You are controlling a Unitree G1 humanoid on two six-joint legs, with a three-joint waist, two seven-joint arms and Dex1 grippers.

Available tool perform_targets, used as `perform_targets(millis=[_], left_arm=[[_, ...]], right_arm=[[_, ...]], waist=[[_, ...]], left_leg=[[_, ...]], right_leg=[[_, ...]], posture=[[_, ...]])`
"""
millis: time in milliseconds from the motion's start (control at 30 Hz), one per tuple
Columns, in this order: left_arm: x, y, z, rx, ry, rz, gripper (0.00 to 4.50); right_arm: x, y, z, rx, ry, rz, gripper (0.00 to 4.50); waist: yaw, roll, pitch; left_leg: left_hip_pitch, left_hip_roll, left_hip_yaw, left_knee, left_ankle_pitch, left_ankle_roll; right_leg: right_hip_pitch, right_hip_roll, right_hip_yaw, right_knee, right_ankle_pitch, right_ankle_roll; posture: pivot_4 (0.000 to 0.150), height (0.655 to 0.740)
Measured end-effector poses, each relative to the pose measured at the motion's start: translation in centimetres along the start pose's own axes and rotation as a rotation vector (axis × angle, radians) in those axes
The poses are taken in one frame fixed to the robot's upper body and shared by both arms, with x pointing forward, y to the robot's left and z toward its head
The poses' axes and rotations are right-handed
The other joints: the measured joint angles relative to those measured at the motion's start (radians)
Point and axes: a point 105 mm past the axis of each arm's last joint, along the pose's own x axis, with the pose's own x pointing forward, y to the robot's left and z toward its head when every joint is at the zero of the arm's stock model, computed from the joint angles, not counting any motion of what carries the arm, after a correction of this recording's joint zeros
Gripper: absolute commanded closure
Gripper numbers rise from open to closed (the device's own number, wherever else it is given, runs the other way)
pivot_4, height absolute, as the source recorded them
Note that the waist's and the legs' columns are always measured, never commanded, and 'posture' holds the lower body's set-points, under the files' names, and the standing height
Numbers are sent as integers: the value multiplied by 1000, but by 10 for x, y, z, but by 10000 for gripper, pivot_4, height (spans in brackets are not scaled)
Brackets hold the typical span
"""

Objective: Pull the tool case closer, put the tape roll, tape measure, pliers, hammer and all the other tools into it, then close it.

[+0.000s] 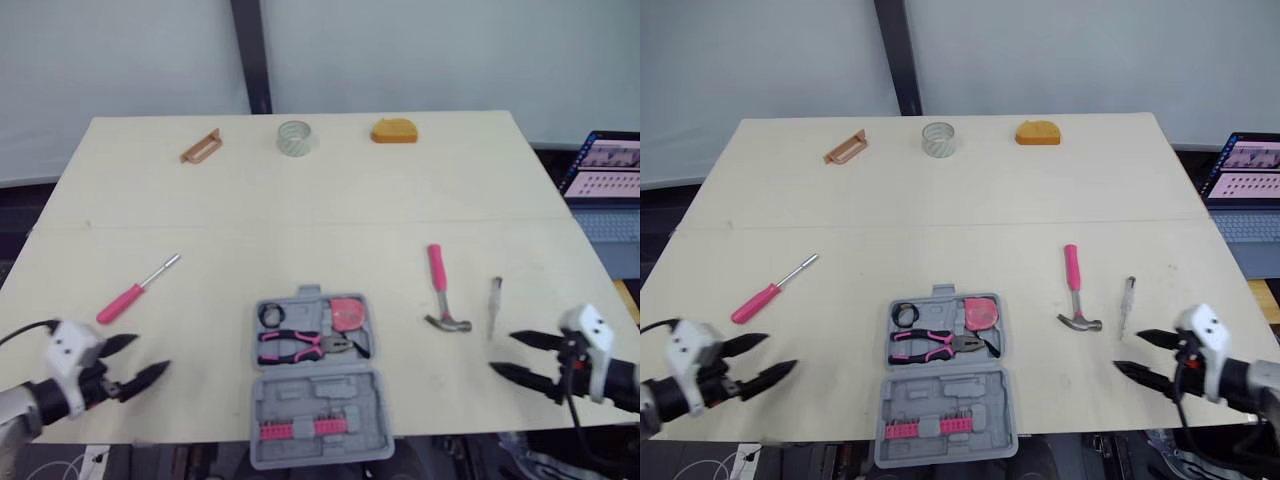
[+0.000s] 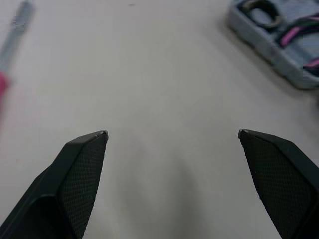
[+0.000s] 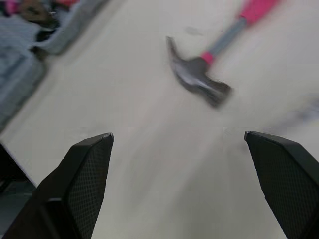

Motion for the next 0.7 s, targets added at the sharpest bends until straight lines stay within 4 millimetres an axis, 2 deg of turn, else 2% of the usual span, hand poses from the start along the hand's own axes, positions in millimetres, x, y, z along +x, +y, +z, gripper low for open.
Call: perform_targets(millis=[100,200,333,500,700], left_arm=[[20,-26,5,25,19,-121,8643],[32,-45,6,34,33,-202,24152],[38,-53,3,37,58,-229,44891],[44,-59,-1,36,71,-244,44891],[58,-69,-4,33,64,-269,44891]], right_arm=[[28,24,17,-77,14,134,9052],[50,42,26,-137,35,216,24702],[72,47,27,-199,81,234,45000],[92,55,20,-247,133,258,45000],[110,60,23,-273,141,272,45000]], waist=[[1,0,0],[1,0,0],[1,0,0],[1,0,0],[1,0,0]], left_leg=[[0,0,0,0,0,0],[-1,0,-1,1,0,0],[-1,-1,-1,1,0,0],[-2,-1,-1,2,0,0],[-3,-1,-3,3,0,0]], right_leg=[[0,0,0,-1,0,0],[0,0,-1,-1,0,0],[0,0,-1,0,0,0],[-1,0,-1,0,0,0],[-1,0,-1,0,0,0]], posture=[[1500,7400],[1500,7400],[1500,7400],[1500,7400],[1500,7400]])
